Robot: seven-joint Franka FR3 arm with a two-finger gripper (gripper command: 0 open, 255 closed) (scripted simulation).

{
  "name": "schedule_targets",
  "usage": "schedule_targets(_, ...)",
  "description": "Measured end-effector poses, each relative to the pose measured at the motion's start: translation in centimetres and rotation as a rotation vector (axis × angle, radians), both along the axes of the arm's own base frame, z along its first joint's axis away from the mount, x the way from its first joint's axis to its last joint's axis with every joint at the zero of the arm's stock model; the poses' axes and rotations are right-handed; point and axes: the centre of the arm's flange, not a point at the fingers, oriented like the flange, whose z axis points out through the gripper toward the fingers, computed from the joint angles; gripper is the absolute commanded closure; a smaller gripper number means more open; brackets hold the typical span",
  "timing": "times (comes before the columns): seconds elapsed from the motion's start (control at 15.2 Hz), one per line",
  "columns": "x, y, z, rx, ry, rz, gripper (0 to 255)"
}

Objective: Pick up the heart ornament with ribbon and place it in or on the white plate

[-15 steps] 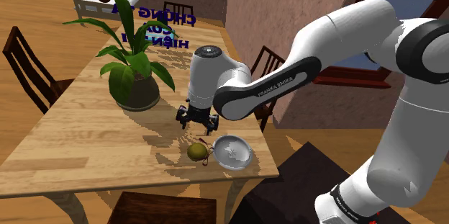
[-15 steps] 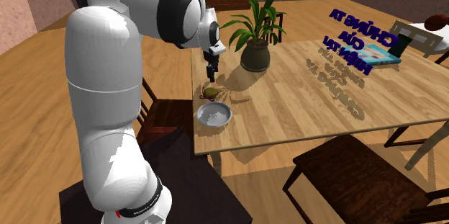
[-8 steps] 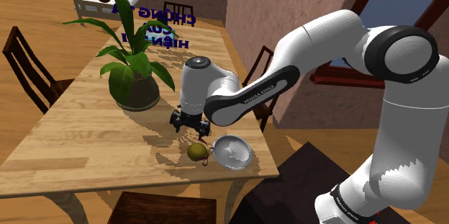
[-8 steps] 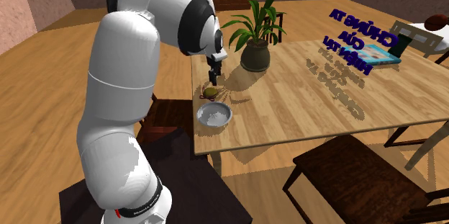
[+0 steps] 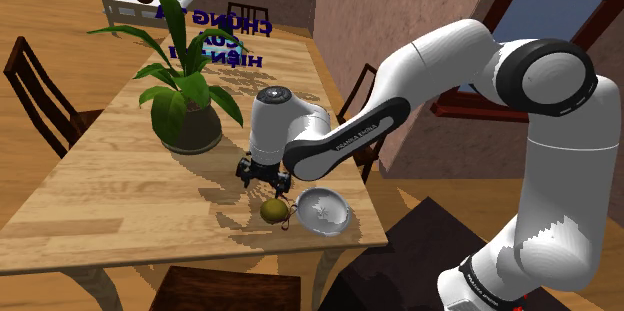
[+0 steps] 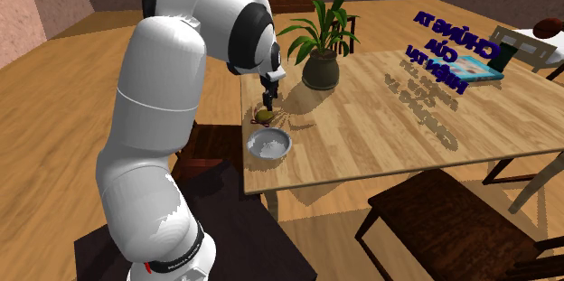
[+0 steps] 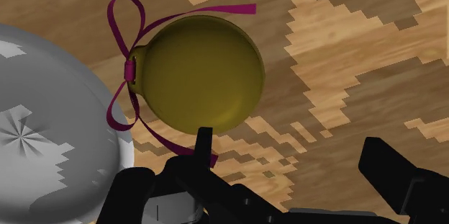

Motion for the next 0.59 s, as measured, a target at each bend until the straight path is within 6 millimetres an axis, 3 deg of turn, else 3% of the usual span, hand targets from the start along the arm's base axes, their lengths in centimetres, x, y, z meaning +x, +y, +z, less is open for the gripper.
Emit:
schedule_targets(0.07,0.00,0.00,-0.01,0.000,0.000,0.000,0)
schedule_targets(0.13,0.00,0.00,-0.01,0.000,0.000,0.000,255)
schedule_targets(0.59,0.00,0.00,-0.01,0.000,0.000,0.000,255)
